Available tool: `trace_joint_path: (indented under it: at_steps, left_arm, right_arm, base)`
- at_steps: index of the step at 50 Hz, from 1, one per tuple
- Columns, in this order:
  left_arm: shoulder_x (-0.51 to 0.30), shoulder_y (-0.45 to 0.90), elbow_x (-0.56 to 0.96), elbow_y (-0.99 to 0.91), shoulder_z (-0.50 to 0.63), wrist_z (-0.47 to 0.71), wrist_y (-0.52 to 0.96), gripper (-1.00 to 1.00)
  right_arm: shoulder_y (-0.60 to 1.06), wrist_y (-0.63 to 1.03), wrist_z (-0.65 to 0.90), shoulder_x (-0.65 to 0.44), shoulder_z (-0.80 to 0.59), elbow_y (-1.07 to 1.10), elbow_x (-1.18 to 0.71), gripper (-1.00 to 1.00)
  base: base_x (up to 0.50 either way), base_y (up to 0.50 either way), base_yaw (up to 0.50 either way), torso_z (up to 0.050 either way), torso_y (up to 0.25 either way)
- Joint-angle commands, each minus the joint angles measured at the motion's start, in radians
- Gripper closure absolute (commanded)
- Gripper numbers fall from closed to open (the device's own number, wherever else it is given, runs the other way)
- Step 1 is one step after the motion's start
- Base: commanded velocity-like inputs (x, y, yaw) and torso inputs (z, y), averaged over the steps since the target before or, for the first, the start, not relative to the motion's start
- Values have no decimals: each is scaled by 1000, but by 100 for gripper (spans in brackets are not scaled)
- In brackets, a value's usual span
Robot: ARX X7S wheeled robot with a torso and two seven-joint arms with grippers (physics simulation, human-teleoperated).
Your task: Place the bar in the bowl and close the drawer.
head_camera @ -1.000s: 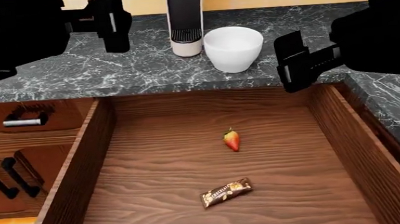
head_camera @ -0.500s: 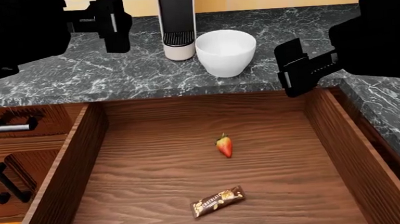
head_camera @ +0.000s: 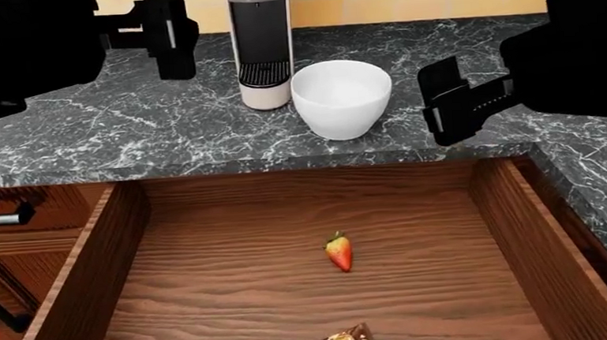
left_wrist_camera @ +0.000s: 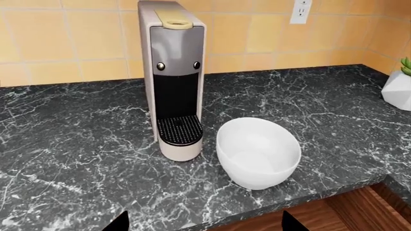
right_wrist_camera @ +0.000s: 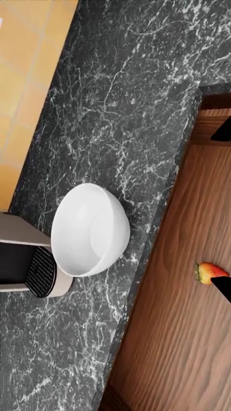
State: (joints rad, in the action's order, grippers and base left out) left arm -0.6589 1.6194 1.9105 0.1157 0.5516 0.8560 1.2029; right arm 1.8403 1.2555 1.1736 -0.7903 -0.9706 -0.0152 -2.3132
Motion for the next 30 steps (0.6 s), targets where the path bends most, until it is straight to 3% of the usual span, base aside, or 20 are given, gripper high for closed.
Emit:
trace_joint_path:
  at_steps: [1,9,18,30]
  left_arm:
    - [-3,4,2,0,4,-2,-2,-100]
    - [-3,4,-2,1,7,-8,-5,-100]
    - [-5,1,-10,4,11,-18,-7,-100]
    - [-18,15,-8,10,15,-18,-1,-100]
  right_arm:
    - [5,0,-4,-1,-5,2,6,-100]
    - [-1,3,-21,-1,-4,4,14,-100]
    - [2,28,-37,12,-20,4,4,-100]
    - [21,250,-196,148,-88,-74,-11,-100]
  base:
    - [0,0,0,0,0]
    - [284,-18,0,0,0]
    - [10,0,0,0,0]
    - [0,0,0,0,0]
